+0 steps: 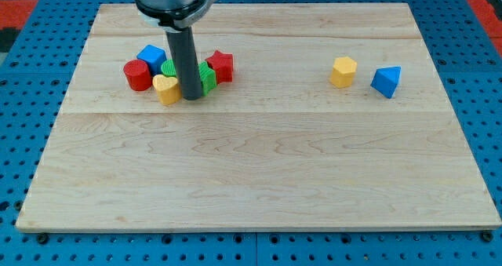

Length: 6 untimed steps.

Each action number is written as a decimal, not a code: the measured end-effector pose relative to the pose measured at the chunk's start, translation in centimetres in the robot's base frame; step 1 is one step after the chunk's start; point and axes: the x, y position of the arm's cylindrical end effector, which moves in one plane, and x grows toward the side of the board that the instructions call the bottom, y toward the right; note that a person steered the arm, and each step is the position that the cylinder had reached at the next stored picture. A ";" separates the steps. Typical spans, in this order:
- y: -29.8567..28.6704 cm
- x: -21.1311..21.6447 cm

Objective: Push the triangle towards the hexagon

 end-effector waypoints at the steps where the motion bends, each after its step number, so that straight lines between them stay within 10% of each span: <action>1: 6.6 -1.6; 5: 36.4 1.0; 6: 33.7 0.3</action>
